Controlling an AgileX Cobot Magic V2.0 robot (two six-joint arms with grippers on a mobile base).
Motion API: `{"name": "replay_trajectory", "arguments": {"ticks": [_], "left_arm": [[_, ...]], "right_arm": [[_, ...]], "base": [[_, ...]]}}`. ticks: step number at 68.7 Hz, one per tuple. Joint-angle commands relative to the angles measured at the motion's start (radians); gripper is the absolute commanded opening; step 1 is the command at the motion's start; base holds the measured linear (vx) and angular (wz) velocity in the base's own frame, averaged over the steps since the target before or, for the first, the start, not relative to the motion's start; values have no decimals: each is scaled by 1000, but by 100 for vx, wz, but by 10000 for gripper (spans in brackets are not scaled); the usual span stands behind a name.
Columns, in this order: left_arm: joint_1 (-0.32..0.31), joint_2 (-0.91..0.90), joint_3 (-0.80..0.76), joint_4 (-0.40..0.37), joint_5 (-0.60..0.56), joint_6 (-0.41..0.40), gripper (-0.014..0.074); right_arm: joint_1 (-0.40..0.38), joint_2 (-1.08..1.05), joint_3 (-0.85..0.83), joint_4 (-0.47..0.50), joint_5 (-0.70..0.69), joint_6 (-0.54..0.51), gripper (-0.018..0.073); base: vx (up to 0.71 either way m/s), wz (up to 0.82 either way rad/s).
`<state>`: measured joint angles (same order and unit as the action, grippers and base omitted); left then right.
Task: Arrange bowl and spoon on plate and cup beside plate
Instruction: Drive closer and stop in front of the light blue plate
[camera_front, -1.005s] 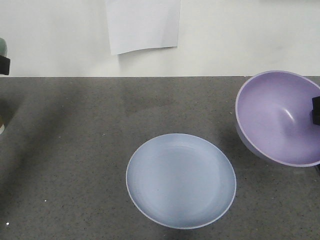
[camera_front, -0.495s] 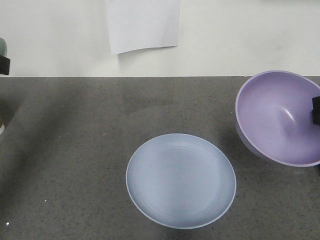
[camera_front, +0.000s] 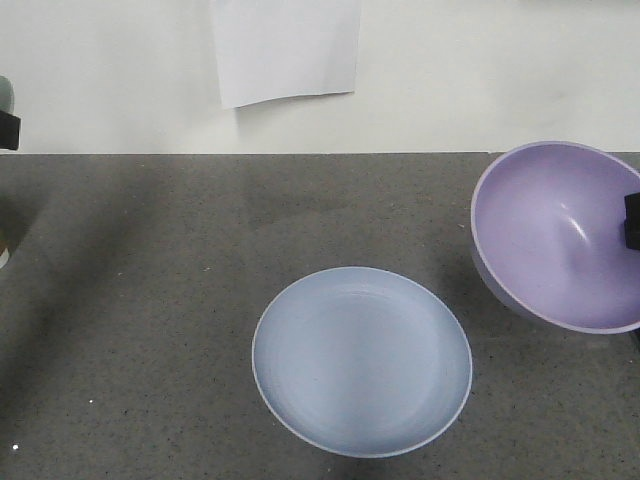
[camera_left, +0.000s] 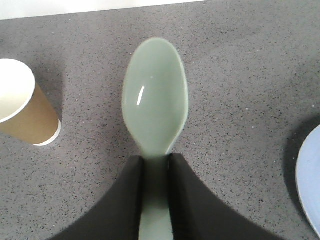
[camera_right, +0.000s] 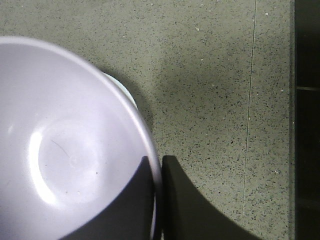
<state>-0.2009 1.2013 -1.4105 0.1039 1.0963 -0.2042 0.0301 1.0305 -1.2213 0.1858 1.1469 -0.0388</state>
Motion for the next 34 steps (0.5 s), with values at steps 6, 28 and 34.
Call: {"name": "replay_trajectory", "arguments": {"ticks": [6, 28, 34], "left_arm": [[-4, -20, -24, 4, -53, 0, -6], [-4, -20, -24, 4, -53, 0, -6], [-4, -20, -24, 4, -53, 0, -6]], "right_arm": [[-6, -14, -30, 13, -48, -10, -6], [-6, -14, -30, 13, -48, -10, -6], [-6, -14, -30, 13, -48, -10, -6]], "base": [[0, 0], [0, 0], [0, 0]]}}
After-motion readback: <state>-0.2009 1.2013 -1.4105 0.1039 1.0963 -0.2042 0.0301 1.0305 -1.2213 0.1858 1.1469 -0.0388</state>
